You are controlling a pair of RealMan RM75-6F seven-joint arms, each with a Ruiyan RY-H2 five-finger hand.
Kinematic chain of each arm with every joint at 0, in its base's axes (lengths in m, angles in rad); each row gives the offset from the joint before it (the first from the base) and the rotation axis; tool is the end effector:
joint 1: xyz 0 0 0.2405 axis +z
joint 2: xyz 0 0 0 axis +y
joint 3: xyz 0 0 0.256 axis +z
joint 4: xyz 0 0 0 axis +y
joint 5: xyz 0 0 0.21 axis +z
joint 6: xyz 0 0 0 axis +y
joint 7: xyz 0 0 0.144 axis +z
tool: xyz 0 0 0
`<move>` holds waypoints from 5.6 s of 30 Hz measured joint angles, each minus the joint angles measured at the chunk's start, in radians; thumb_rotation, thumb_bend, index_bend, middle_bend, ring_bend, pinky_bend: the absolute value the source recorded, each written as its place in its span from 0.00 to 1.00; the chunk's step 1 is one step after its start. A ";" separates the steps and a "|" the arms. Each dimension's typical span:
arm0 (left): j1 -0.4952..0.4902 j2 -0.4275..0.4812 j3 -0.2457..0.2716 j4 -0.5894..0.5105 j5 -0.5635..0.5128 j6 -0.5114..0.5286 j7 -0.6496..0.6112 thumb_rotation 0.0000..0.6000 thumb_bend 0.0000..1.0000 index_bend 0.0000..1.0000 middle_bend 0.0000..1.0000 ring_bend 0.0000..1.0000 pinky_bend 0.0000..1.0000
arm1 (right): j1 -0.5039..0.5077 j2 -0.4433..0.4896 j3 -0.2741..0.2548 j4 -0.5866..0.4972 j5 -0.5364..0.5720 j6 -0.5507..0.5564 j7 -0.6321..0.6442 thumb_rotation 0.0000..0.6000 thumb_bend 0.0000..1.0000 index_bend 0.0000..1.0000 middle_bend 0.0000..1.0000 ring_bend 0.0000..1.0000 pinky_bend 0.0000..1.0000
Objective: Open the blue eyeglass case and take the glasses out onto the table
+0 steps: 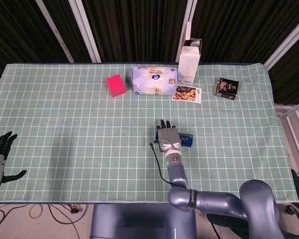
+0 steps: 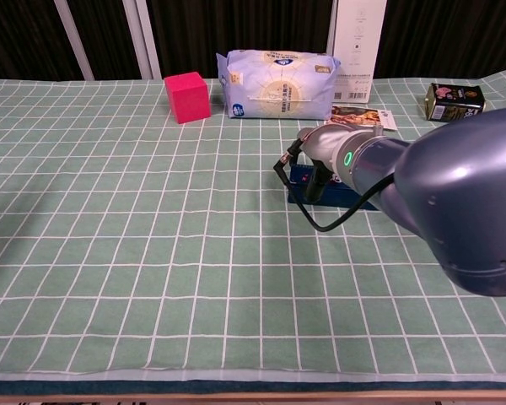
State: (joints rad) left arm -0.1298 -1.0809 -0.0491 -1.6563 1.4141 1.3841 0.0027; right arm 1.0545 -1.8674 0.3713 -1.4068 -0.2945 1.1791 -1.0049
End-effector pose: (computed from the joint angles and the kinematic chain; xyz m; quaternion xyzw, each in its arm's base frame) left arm -0.3136 0.1935 0.1583 -0.5951 -0.4242 -0.3602 0.5798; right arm -0.0630 -0.3608 -0.0847 0.7038 -0.4453 0.2251 0.5057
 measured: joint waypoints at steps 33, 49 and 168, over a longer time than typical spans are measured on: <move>0.004 0.002 -0.002 -0.003 -0.006 0.007 -0.002 1.00 0.01 0.00 0.00 0.00 0.00 | 0.044 0.034 0.023 0.185 0.064 -0.071 -0.056 1.00 0.75 0.21 0.00 0.00 0.23; 0.006 0.000 -0.003 0.004 0.008 0.024 0.009 1.00 0.01 0.00 0.00 0.00 0.00 | -0.011 0.175 0.008 -0.297 0.016 0.071 -0.032 1.00 0.49 0.12 0.29 0.30 0.41; 0.006 -0.012 -0.016 0.006 -0.024 0.019 0.028 1.00 0.01 0.00 0.00 0.00 0.00 | -0.085 0.348 -0.114 -0.227 0.197 0.024 0.056 1.00 0.47 0.36 0.93 1.00 0.93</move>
State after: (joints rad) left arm -0.1242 -1.0933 -0.0655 -1.6500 1.3898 1.4033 0.0311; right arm 0.9691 -1.5190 0.2568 -1.6337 -0.0980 1.2032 -0.9490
